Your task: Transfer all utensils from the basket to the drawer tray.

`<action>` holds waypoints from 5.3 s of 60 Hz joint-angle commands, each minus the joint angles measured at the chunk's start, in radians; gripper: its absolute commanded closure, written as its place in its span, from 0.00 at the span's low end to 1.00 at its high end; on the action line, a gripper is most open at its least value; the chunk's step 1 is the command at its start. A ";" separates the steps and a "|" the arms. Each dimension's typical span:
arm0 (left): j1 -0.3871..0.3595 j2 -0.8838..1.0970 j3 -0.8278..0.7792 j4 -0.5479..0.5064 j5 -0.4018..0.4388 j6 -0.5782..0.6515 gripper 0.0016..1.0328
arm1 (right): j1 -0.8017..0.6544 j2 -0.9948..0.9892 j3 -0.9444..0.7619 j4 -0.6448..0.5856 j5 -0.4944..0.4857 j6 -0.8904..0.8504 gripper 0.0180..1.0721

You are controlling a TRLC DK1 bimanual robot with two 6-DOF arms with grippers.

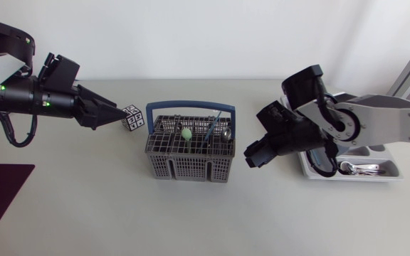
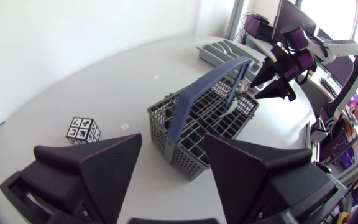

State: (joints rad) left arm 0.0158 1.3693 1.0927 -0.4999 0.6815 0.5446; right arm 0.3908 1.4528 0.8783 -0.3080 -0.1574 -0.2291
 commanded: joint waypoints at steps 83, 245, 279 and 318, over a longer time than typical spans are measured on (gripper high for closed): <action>-0.424 0.232 -0.060 0.330 -0.106 0.178 0.47 | -0.004 -0.069 -0.142 0.026 -0.060 -0.134 0.19; -0.284 0.002 -0.318 0.389 -0.103 0.161 0.25 | 0.365 0.212 0.218 0.271 0.206 0.022 0.94; -0.297 0.004 -0.313 0.386 -0.105 0.160 0.22 | 0.384 0.024 0.235 0.168 0.191 0.014 0.94; -0.513 0.168 -0.172 0.558 -0.451 -0.084 0.16 | 0.333 -0.077 0.067 0.191 0.187 0.010 0.66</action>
State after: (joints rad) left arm -0.4690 1.4734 0.8738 0.0437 0.2775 0.5327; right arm 0.7460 1.4071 0.9890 -0.1303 0.0299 -0.2199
